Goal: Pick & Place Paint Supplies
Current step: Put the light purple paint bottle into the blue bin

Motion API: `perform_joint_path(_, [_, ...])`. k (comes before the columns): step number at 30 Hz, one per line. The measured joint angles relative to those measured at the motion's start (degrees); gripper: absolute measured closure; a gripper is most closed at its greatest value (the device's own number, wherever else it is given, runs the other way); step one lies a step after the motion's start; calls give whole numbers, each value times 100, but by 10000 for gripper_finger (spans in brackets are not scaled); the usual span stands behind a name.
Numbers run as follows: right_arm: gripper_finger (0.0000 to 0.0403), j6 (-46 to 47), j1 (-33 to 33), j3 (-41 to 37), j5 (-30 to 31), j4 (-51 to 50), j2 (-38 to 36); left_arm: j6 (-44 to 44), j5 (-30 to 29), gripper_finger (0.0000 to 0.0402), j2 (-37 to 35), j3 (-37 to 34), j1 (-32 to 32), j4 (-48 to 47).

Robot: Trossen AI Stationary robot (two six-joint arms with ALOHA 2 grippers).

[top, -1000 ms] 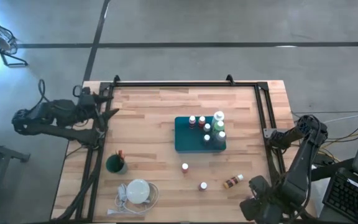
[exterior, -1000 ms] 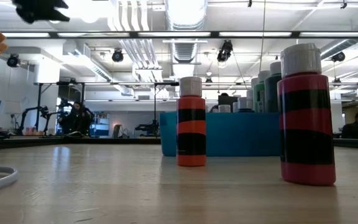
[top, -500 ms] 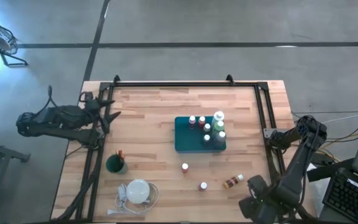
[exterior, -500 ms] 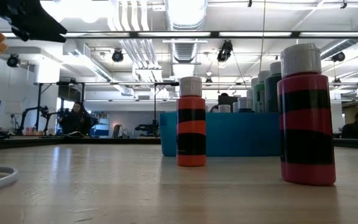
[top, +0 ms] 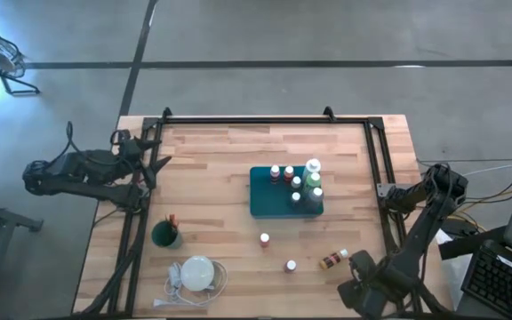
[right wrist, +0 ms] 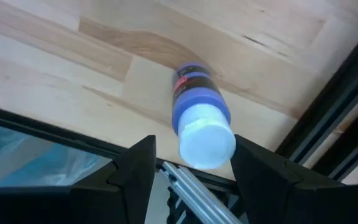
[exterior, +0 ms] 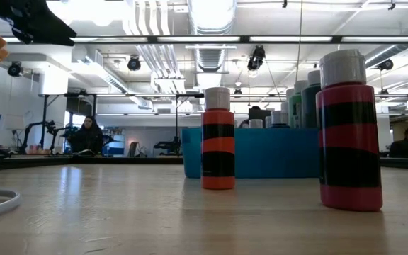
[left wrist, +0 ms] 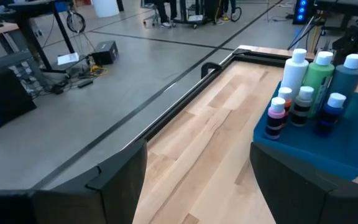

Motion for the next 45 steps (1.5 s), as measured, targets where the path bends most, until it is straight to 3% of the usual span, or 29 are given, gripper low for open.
perform_joint_path(11, [203, 2, 0, -275, -3, 66, -2, 3, -4, 113, 0, 0, 0, 0])
perform_joint_path(24, [290, -65, -2, -270, -6, 107, -13, 22, -98, 113, 2, 0, -1, -2])
perform_joint_path(45, [290, -598, -170, 73, -10, 180, -227, 144, -190, 113, 2, 0, 0, -2])
